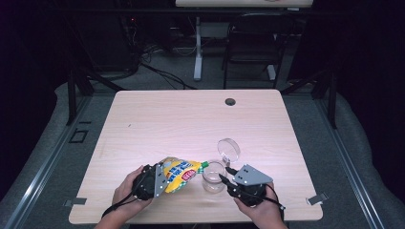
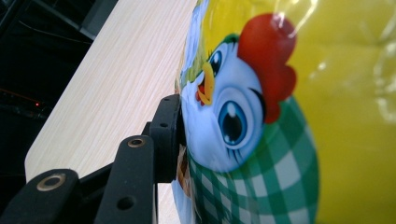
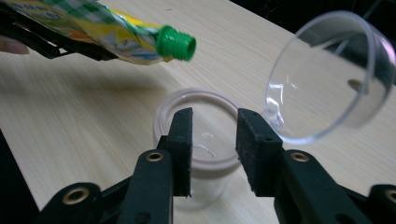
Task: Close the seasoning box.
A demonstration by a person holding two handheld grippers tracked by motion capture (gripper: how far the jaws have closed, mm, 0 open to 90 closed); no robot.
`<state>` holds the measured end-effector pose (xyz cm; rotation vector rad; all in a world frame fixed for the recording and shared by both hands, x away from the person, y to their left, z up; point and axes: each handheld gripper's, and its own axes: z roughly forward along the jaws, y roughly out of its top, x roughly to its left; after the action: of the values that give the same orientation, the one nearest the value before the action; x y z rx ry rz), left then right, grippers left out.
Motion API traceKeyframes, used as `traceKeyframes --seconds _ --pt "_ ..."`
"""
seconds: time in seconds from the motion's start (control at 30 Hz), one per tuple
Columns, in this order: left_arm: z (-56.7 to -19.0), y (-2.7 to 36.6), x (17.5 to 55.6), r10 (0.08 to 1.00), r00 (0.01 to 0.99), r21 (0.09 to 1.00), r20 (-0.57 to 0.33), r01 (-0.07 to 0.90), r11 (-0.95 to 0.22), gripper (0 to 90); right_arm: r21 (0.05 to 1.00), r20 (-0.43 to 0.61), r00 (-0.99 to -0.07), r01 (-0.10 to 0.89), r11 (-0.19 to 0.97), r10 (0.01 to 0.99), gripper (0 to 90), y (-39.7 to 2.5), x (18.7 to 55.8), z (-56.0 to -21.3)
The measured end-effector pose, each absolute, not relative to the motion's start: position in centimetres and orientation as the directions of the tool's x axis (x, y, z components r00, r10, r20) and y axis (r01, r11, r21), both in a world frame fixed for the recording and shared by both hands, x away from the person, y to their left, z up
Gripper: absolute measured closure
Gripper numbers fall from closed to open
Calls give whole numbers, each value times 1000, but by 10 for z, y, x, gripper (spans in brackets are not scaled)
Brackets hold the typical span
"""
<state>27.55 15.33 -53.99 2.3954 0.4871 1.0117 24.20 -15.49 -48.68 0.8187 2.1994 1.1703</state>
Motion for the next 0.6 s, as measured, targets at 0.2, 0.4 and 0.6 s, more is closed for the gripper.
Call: traceKeyframes --seconds 0.2,0.4,0.6 --pt "-541 152 276 495 656 561 569 131 -818 597 839 -208 -695 235 491 688 623 -133 253 -488" --pt "-542 153 278 496 656 557 568 137 -819 598 835 -235 -694 215 507 681 619 -122 253 -496" --pt "-543 151 278 486 648 541 587 133 -831 598 839 -238 -697 204 505 677 619 -121 248 -500"
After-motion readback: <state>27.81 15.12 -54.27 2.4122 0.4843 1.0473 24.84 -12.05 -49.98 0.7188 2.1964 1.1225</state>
